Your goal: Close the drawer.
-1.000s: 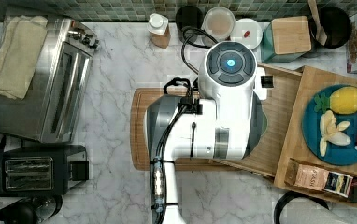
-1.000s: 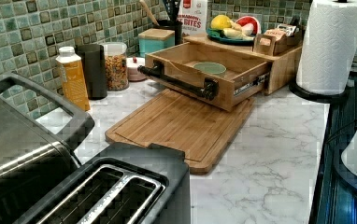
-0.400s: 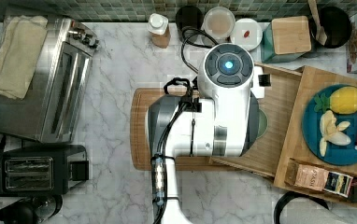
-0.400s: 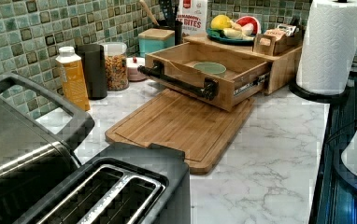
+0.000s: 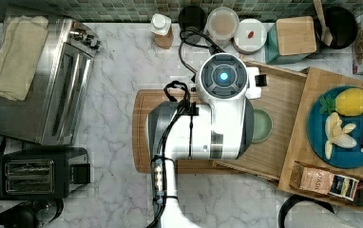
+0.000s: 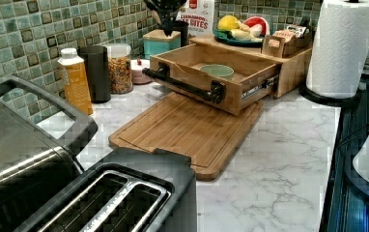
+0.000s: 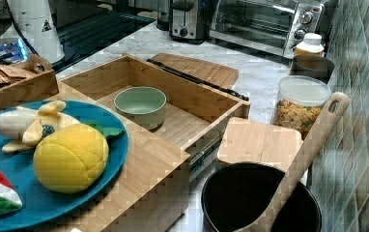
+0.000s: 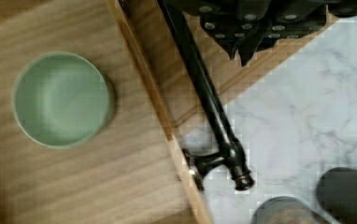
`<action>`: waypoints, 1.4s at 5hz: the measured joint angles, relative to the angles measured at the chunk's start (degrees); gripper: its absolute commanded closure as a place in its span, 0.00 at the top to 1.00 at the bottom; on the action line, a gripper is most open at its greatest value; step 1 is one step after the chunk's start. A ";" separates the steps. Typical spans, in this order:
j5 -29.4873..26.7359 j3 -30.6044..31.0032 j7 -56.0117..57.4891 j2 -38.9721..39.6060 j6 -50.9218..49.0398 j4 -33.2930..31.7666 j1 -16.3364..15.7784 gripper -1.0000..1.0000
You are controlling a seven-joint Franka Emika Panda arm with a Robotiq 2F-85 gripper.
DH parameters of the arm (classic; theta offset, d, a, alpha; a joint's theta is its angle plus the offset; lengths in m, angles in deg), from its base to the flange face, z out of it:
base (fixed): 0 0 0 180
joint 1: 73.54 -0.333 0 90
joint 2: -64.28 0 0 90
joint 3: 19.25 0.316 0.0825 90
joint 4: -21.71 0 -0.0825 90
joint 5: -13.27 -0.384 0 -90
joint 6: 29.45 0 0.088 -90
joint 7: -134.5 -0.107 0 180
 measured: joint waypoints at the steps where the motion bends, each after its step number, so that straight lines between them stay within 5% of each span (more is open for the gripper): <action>1: 0.04 0.82 0.93 1.41 0.56 -0.17 -0.63 0.00; 5: 0.59 2.01 5.85 11.87 7.58 -0.17 -2.79 0.00; 7: 6.42 1.97 5.85 14.18 9.71 -2.69 -2.91 0.00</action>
